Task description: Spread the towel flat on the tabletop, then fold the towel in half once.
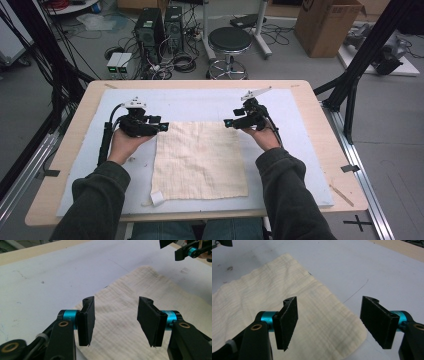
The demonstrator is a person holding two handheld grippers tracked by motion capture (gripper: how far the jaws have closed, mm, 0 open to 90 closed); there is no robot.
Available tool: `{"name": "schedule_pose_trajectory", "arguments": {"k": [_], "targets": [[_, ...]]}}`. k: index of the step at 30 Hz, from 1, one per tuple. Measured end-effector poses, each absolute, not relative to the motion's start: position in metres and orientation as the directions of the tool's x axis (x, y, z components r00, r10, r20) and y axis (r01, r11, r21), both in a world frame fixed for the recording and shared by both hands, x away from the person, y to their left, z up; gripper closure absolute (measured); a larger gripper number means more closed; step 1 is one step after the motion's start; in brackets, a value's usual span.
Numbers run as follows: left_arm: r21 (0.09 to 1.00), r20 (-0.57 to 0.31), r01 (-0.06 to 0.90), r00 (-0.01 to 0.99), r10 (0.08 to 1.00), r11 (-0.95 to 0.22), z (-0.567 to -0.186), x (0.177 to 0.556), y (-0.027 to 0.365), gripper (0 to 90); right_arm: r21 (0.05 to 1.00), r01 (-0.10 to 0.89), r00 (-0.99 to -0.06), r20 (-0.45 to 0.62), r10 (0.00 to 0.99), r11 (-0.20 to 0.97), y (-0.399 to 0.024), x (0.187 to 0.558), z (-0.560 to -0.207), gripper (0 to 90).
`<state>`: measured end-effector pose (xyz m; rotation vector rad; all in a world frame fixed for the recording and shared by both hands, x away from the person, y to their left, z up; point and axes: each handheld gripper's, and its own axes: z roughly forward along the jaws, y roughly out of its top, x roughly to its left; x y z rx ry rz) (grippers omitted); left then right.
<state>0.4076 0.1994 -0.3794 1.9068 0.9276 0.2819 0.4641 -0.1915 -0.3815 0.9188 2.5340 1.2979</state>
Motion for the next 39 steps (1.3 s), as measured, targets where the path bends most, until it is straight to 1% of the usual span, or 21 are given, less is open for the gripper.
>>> {"name": "schedule_pose_trajectory", "arguments": {"k": [9,12,18,20,23,27,32,35,36,39], "targets": [[0.83,-0.18,0.501,0.658,0.731,-0.246,-0.39,0.415,0.195,47.5,0.758,0.486,-0.779,0.148,0.61,0.436,-0.193,0.472,-0.391,30.1],[0.829,-0.168,0.502,0.643,0.747,-0.246,-0.393,0.419,0.196,48.0,0.753,0.491,-0.773,0.144,0.618,0.438,-0.196,0.475,-0.394,31.8],[0.812,-0.164,0.535,0.593,0.788,-0.233,-0.403,0.429,0.2,49.6,0.742,0.51,-0.76,0.152,0.632,0.435,-0.2,0.479,-0.398,33.4],[0.808,-0.181,0.55,0.572,0.8,-0.211,-0.407,0.432,0.202,50.3,0.734,0.521,-0.755,0.157,0.637,0.436,-0.201,0.48,-0.401,34.2],[0.802,-0.183,0.564,0.543,0.82,-0.195,-0.413,0.437,0.204,51.8,0.723,0.532,-0.751,0.163,0.64,0.44,-0.2,0.483,-0.406,35.0],[0.785,-0.179,0.589,0.511,0.841,-0.191,-0.421,0.442,0.205,51.1,0.713,0.547,-0.735,0.159,0.659,0.439,-0.201,0.487,-0.412,37.8],[0.766,-0.183,0.615,0.488,0.853,-0.187,-0.431,0.448,0.203,50.6,0.701,0.575,-0.701,0.157,0.696,0.421,-0.205,0.492,-0.417,43.6],[0.752,-0.164,0.625,0.486,0.859,-0.21,-0.436,0.449,0.201,50.7,0.692,0.591,-0.677,0.146,0.722,0.414,-0.206,0.495,-0.421,46.3],[0.754,-0.175,0.628,0.476,0.862,-0.194,-0.437,0.45,0.199,51.5,0.685,0.599,-0.67,0.145,0.728,0.415,-0.205,0.495,-0.422,47.4],[0.738,-0.166,0.64,0.48,0.862,-0.214,-0.441,0.451,0.197,57.9,0.669,0.6,-0.676,0.131,0.725,0.438,-0.202,0.497,-0.428,51.6]]}}
